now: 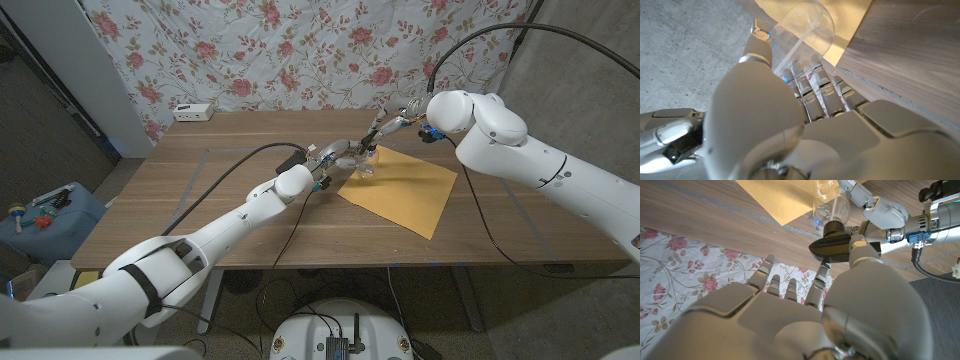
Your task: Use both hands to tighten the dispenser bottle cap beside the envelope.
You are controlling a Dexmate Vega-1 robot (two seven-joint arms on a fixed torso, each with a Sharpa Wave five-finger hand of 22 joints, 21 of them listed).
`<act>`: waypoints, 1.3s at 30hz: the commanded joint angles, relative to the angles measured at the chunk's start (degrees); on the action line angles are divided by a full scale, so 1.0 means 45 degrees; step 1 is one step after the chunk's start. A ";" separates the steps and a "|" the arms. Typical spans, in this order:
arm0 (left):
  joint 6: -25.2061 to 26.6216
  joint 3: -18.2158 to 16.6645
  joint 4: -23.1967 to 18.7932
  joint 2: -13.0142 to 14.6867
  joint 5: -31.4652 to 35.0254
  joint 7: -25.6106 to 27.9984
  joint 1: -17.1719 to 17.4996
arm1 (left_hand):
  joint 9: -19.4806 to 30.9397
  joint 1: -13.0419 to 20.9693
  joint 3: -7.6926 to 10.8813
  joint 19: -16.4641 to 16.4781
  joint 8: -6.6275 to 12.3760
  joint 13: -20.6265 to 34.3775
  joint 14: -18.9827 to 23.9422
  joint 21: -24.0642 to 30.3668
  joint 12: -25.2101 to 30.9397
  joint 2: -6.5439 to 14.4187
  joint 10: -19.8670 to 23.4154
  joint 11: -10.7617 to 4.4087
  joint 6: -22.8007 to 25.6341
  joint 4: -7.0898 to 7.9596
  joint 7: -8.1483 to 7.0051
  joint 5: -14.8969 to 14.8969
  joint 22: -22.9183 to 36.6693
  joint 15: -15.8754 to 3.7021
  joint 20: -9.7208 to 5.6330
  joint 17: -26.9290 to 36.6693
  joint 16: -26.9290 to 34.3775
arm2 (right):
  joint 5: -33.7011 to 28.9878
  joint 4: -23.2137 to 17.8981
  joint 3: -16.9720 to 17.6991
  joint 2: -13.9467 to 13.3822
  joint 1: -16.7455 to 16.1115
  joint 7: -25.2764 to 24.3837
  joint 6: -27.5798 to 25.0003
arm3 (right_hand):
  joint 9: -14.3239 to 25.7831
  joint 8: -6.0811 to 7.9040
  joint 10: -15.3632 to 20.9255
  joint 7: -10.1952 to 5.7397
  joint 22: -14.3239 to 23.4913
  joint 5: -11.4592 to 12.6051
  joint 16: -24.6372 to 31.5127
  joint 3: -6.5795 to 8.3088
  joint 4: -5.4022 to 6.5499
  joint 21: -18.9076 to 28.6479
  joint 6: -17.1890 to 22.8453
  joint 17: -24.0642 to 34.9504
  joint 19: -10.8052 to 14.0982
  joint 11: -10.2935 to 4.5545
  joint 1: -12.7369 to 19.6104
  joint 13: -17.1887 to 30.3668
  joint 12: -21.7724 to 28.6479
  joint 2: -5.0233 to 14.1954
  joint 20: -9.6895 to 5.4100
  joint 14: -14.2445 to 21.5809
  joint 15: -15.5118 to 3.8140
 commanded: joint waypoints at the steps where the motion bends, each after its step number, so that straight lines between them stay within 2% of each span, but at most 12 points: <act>1: -0.0037 -0.0053 -0.0146 0.0082 0.0035 0.0072 0.0104 | 0.0035 -0.1114 0.1093 0.0111 0.0069 0.2763 0.0253 -0.0040 0.0038 0.1594 0.1046 -0.0491 0.2105 0.1031 0.0188 0.0069 0.0016 -0.1368 -0.1122 0.0002 0.0044 | -0.0090 -0.0217 -0.0420 0.0076 0.0171 -0.0380 -0.0598 | 0.0008 0.0153 0.0453 -0.0012 0.0013 -0.0022 0.0129 -0.0162 0.0074 0.0049 0.0610 0.0032 0.0205 0.0000 -0.0352 0.0039 0.0130 -0.0037 -0.0026 0.0255 0.0016; 5: -0.0025 -0.0081 -0.0187 0.0111 0.0028 0.0091 0.0138 | 0.0036 -0.1112 0.1099 0.0111 0.0071 0.2767 0.0266 -0.0039 0.0032 0.1600 0.1041 -0.0488 0.2113 0.1031 0.0188 0.0071 0.0017 -0.1375 -0.1118 -0.0002 0.0045 | -0.0544 -0.0334 -0.0832 0.0134 0.0341 -0.0397 -0.1032 | -0.0022 0.0192 0.0829 -0.0004 0.0016 -0.0019 0.0151 -0.0240 0.0079 0.0045 0.0971 0.0025 0.0288 0.0107 -0.0528 0.0040 0.0192 -0.0058 0.0000 0.0409 -0.0051; 13: -0.0031 -0.0127 -0.0239 0.0165 0.0001 0.0104 0.0209 | 0.0036 -0.1110 0.1098 0.0113 0.0060 0.2775 0.0272 -0.0038 0.0026 0.1589 0.1042 -0.0485 0.2093 0.1023 0.0168 0.0072 0.0016 -0.1362 -0.1117 -0.0006 0.0044 | -0.1454 -0.0476 -0.1492 0.0346 0.0522 -0.0552 -0.1735 | -0.0070 0.0345 0.1755 0.0223 0.0020 0.0005 0.0305 -0.0412 0.0059 0.0116 0.1969 0.0007 0.0755 0.0057 -0.0907 0.0038 0.0326 -0.0131 -0.0171 0.1097 -0.0302; 24: -0.0092 -0.0167 -0.0188 0.0199 -0.0048 0.0071 0.0242 | 0.0037 -0.1109 0.1106 0.0118 0.0058 0.2779 0.0266 -0.0035 0.0009 0.1590 0.1047 -0.0482 0.2097 0.1020 0.0190 0.0072 0.0017 -0.1358 -0.1114 -0.0015 0.0032 | -0.2939 -0.0313 -0.2587 0.0790 0.1098 -0.0045 -0.2526 | -0.0042 0.0479 0.2619 -0.0072 0.0022 0.0044 0.0427 -0.0544 0.0164 0.0161 0.2918 0.0000 0.1249 0.0112 -0.1407 0.0035 0.0412 -0.0020 -0.0351 0.1784 -0.0582; 26: -0.0103 -0.0168 -0.0157 0.0203 -0.0053 0.0046 0.0224 | 0.0037 -0.1110 0.1101 0.0118 0.0060 0.2776 0.0268 -0.0035 0.0006 0.1584 0.1053 -0.0472 0.2103 0.1019 0.0189 0.0071 0.0017 -0.1348 -0.1114 -0.0010 0.0037 | -0.3127 -0.0258 -0.2683 0.0888 0.1128 -0.0002 -0.2582 | -0.0043 0.0543 0.2746 -0.0008 0.0022 0.0033 0.0427 -0.0602 0.0208 0.0138 0.3236 -0.0004 0.1288 0.0120 -0.1573 0.0033 0.0402 -0.0023 -0.0359 0.1888 -0.0609; 32: -0.0211 -0.0178 0.0035 0.0161 -0.0083 0.0001 0.0141 | 0.0037 -0.1108 0.1103 0.0118 0.0057 0.2782 0.0270 -0.0035 -0.0002 0.1591 0.1048 -0.0509 0.2101 0.1019 0.0171 0.0071 0.0017 -0.1347 -0.1109 -0.0009 0.0038 | -0.4107 -0.0009 -0.3241 0.1217 0.1395 0.0429 -0.2844 | -0.0097 0.0625 0.3276 0.0558 0.0026 0.0020 0.0479 -0.0771 0.0239 0.0154 0.3987 -0.0020 0.1611 0.0111 -0.1945 0.0026 0.0412 -0.0117 -0.0466 0.2351 -0.0824; 33: -0.0226 -0.0175 0.0062 0.0155 -0.0080 -0.0008 0.0126 | 0.0037 -0.1112 0.1103 0.0115 0.0056 0.2783 0.0265 -0.0037 -0.0001 0.1594 0.1051 -0.0507 0.2099 0.1023 0.0174 0.0071 0.0017 -0.1355 -0.1110 -0.0008 0.0037 | -0.4273 0.0041 -0.3324 0.1266 0.1434 0.0510 -0.2860 | -0.0101 0.0641 0.3380 0.0534 0.0027 0.0024 0.0484 -0.0777 0.0231 0.0162 0.4094 -0.0023 0.1669 0.0197 -0.1961 0.0026 0.0429 -0.0111 -0.0468 0.2407 -0.0835; 36: -0.0264 -0.0204 0.0140 0.0111 -0.0173 -0.0047 0.0120 | 0.0037 -0.1107 0.1104 0.0116 0.0054 0.2786 0.0264 -0.0036 -0.0002 0.1586 0.1055 -0.0504 0.2098 0.1016 0.0175 0.0071 0.0017 -0.1355 -0.1106 -0.0011 0.0033 | -0.4897 0.0211 -0.3605 0.1452 0.1541 0.0764 -0.2941 | -0.0112 0.0668 0.3526 0.0669 0.0028 0.0029 0.0499 -0.0802 0.0225 0.0169 0.4326 -0.0028 0.1777 0.0144 -0.2028 0.0023 0.0423 -0.0098 -0.0492 0.2552 -0.0894; 39: -0.0277 -0.0191 0.0188 0.0101 -0.0173 -0.0070 0.0099 | 0.0037 -0.1131 0.1101 0.0124 0.0057 0.2788 0.0275 -0.0033 0.0003 0.1592 0.1073 -0.0479 0.2106 0.1033 0.0173 0.0070 0.0017 -0.1356 -0.1108 -0.0016 0.0033 | -0.5727 0.0419 -0.3958 0.1658 0.1696 0.1169 -0.2997 | -0.0128 0.0751 0.3764 0.0573 0.0030 0.0041 0.0521 -0.0817 0.0209 0.0161 0.4795 -0.0036 0.1893 0.0084 -0.2096 0.0020 0.0423 -0.0043 -0.0530 0.2763 -0.1037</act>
